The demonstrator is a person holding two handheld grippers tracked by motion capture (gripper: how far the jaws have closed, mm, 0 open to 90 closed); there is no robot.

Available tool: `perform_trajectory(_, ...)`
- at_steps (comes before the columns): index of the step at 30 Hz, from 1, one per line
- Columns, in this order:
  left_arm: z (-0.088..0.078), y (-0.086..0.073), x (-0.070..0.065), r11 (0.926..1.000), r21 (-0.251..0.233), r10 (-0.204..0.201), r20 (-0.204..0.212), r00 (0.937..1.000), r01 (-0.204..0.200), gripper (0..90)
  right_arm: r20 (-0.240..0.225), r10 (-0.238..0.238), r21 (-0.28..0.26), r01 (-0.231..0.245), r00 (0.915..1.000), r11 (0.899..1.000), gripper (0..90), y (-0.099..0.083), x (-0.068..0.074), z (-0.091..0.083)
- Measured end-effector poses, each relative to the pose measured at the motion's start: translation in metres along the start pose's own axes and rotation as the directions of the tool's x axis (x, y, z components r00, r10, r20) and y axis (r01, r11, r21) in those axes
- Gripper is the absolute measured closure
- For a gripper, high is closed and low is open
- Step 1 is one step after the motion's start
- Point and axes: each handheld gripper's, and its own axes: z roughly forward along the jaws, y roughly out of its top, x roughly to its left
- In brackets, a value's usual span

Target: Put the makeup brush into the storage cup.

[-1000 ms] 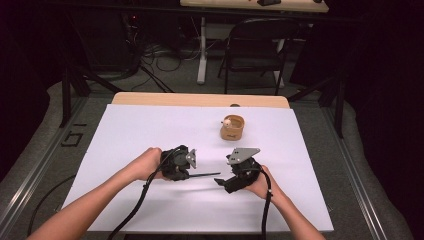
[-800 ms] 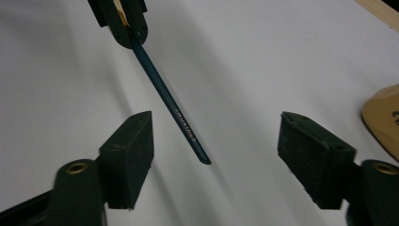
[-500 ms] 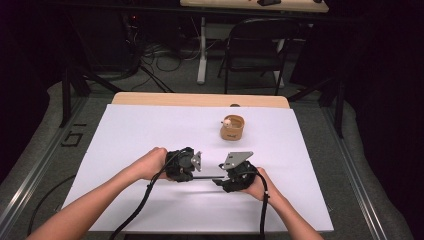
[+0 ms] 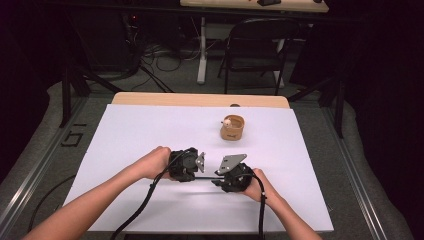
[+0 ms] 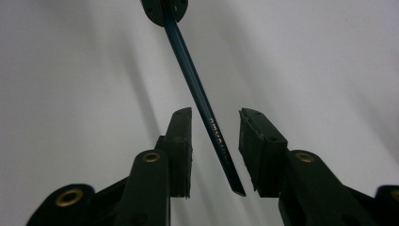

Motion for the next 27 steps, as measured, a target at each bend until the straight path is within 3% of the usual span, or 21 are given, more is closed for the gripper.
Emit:
perform_trajectory(5,0.0007,0.0053,0.0004,1.0,-0.002,-0.001,0.017,0.9999,0.001,83.6,-0.012,0.004,-0.007,-0.004,0.9999,1.0,70.1,-0.0026,-0.002,-0.0001)
perform_trajectory(16,-0.0005,0.0092,0.0004,0.9998,0.01,0.016,0.005,0.9999,-0.016,83.5,-0.017,-0.011,-0.016,0.011,0.9998,1.0,76.5,-0.0046,-0.0007,0.0003)
perform_trajectory(19,0.0007,0.01,0.001,0.9995,0.026,0.016,0.006,0.9998,-0.016,83.4,-0.018,-0.048,-0.019,0.048,0.9987,0.999,78.3,-0.0053,0.0007,0.0014)
perform_trajectory(23,0.0017,0.0102,0.0013,0.9995,0.03,0.012,0.011,0.9999,-0.012,83.2,-0.02,-0.059,-0.013,0.058,0.9981,0.998,79.5,-0.0067,0.0014,0.0026)
perform_trajectory(27,0.0017,0.0101,0.0036,0.9998,0.017,0.014,0.012,0.9998,-0.014,81.2,-0.051,-0.087,0.003,0.087,0.9949,0.996,84.1,-0.008,0.0054,0.0046)
